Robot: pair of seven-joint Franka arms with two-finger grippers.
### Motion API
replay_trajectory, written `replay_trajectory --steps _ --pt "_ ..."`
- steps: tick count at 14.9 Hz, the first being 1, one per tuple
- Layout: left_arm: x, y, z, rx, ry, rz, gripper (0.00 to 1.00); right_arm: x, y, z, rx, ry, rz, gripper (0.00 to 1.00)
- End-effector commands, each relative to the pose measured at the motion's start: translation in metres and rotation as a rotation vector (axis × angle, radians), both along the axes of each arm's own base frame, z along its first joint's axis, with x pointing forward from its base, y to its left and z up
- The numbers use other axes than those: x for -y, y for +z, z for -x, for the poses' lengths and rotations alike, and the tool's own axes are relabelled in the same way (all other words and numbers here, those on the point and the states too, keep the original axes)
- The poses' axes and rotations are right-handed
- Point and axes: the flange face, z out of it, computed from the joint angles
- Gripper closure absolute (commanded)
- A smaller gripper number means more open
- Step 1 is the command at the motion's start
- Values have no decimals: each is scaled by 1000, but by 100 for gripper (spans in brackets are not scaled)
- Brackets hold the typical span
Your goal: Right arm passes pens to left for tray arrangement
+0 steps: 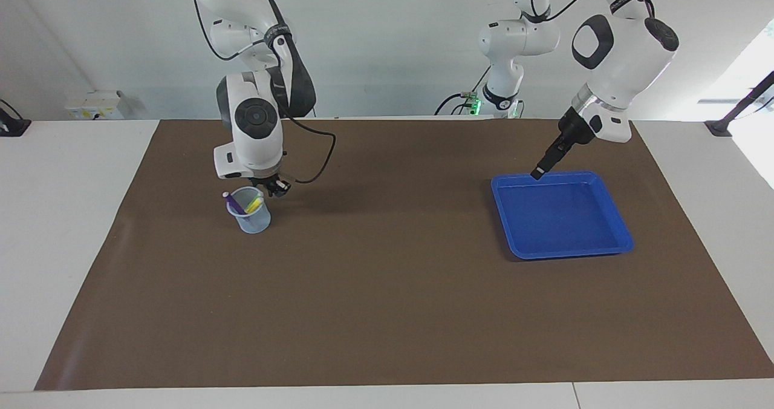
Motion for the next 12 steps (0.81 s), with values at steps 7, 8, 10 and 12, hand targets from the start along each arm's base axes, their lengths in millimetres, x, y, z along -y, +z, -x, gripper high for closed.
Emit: replay_trajectory --steps 7,8,10,12 --pt "-2 -5 4 8 44 40 100 8 -4 13 10 119 51 60" --pt "-2 -6 3 4 44 40 100 8 -4 13 10 119 51 65" --pt "-2 -6 3 4 47 40 100 8 -4 13 11 119 51 81" --pt "-2 -5 3 5 47 40 100 8 -3 11 18 129 46 85"
